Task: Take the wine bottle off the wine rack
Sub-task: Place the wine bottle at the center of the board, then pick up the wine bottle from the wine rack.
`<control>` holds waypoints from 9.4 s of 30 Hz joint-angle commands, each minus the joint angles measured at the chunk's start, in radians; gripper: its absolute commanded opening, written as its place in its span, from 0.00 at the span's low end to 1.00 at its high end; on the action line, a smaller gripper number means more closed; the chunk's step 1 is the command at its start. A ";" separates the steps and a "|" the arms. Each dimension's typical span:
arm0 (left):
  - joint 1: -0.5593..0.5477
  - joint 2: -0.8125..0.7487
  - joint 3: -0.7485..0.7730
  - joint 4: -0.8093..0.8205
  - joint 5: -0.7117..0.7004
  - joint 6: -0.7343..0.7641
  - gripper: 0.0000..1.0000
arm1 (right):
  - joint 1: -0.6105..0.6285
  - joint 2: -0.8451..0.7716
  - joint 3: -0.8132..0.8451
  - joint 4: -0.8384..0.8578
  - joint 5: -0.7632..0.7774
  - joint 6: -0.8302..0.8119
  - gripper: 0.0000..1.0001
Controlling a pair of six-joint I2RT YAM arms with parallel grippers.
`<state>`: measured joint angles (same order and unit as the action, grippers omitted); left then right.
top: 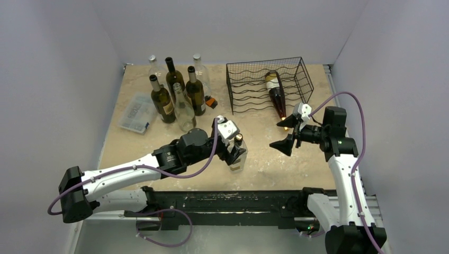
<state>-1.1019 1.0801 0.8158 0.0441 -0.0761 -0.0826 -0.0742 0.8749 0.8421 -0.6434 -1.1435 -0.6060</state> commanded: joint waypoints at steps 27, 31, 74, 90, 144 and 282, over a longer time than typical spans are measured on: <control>-0.002 -0.010 0.078 0.088 -0.276 0.037 0.00 | -0.005 -0.001 0.002 -0.024 0.005 -0.024 0.99; 0.030 -0.017 0.078 0.134 -0.314 0.027 0.00 | -0.006 0.001 0.002 -0.024 0.005 -0.025 0.99; 0.469 0.289 0.280 0.246 -0.236 -0.046 0.00 | -0.006 0.004 0.003 -0.035 0.007 -0.037 0.99; 0.474 0.230 0.243 0.208 -0.252 -0.080 0.69 | -0.006 0.004 0.002 -0.035 0.013 -0.039 0.99; 0.480 -0.407 0.025 -0.410 0.072 0.209 1.00 | -0.004 0.279 0.122 0.172 0.271 -0.111 0.99; 0.482 -0.384 0.022 -0.443 -0.005 0.254 1.00 | -0.032 0.580 -0.055 0.645 0.619 0.554 0.00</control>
<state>-0.6277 0.6960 0.8207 -0.4091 -0.0677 0.1535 -0.0967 1.5372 0.7841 -0.0521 -0.4175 -0.0097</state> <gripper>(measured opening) 0.998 0.441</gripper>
